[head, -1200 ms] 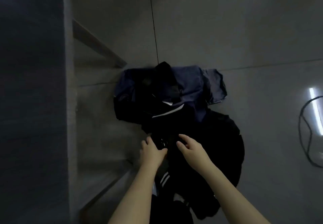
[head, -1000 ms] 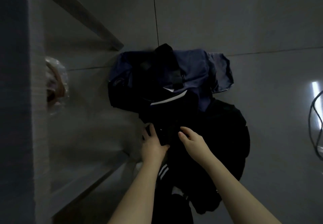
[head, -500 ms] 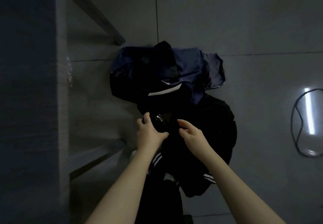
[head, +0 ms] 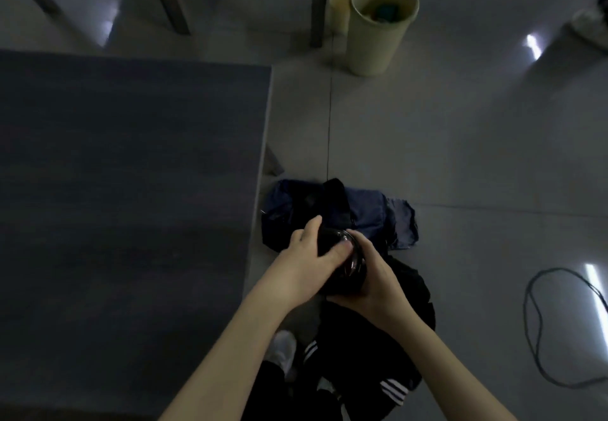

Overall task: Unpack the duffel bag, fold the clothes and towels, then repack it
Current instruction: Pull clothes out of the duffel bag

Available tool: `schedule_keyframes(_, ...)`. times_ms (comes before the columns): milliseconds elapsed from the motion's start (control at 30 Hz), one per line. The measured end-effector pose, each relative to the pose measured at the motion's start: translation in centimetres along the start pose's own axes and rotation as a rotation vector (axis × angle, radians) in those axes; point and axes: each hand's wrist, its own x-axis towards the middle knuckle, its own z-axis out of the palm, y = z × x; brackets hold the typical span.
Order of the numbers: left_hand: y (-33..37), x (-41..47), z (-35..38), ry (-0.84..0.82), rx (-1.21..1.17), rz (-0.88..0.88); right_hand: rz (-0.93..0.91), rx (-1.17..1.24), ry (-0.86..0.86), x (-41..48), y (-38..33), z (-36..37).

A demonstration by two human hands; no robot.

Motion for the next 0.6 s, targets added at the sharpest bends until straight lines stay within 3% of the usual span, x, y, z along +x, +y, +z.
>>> schedule_keyframes(133, -0.9, -2.8, -6.4, 0.23, -0.352, 0.097, -0.07, 0.137, 0.105, 2.5, -4.7, 0.3)
schedule_keyframes(167, -2.2, -2.9, -7.9, 0.358, -0.257, 0.111, -0.077, 0.171, 0.116, 3.3, -5.9, 0.6)
schedule_keyframes(233, -5.7, -2.5, -11.0, 0.533, 0.185, 0.093, -0.098, 0.226, 0.111, 4.8, -8.0, 1.7)
schedule_keyframes(300, -9.5, -1.8, -14.0, 0.505, 0.554, -0.074, -0.118, 0.237, 0.102, 6.3, -9.9, 3.2)
schedule_keyframes(333, -11.0, -1.5, -15.3, 0.444, 0.627, -0.173, -0.129, 0.233, 0.099, 7.1, -10.7, 4.0)
schedule_keyframes(433, -14.5, -0.7, -17.9, 0.302, 0.623, -0.334, -0.129, 0.251, 0.075, 9.3, -12.8, 6.4)
schedule_keyframes(600, -17.0, -0.1, -18.6, 0.238, 0.59, -0.364, -0.129, 0.228, 0.112, 13.0, -14.2, 9.7)
